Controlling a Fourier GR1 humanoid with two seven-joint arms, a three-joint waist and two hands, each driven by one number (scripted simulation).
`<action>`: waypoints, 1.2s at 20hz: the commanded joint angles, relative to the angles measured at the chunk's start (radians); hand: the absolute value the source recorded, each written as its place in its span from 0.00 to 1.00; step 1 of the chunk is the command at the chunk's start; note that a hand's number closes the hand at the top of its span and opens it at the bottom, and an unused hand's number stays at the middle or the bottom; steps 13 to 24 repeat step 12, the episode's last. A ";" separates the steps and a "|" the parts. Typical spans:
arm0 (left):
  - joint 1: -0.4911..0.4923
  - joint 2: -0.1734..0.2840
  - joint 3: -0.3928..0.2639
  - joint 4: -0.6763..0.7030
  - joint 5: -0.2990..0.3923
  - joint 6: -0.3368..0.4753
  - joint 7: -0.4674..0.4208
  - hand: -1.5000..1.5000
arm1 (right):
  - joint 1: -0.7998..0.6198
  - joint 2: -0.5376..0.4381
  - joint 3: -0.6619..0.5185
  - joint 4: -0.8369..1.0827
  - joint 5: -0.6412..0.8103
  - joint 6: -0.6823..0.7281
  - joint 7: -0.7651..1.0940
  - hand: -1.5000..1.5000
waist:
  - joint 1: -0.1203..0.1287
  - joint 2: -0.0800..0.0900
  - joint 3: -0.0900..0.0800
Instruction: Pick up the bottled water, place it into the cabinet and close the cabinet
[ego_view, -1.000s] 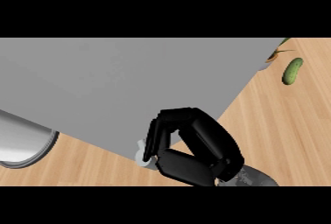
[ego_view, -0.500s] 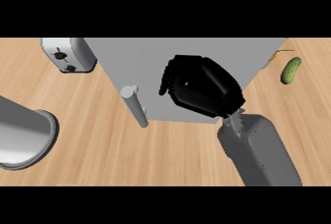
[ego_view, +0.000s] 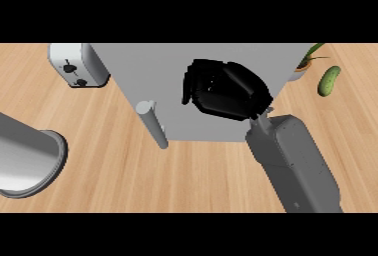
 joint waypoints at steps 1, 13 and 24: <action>-0.030 0.002 0.010 0.007 0.009 0.011 0.030 0.00 | -0.134 -0.010 -0.083 0.188 0.026 -0.012 -0.026 1.00 | 0.014 0.032 -0.012; -0.065 -0.006 0.006 0.020 0.017 -0.015 0.067 0.00 | -0.239 0.036 -0.081 0.224 -0.061 -0.031 0.014 1.00 | 0.026 0.035 -0.013; -0.065 -0.006 0.006 0.020 0.017 -0.015 0.067 0.00 | -0.239 0.036 -0.081 0.224 -0.061 -0.031 0.014 1.00 | 0.026 0.035 -0.013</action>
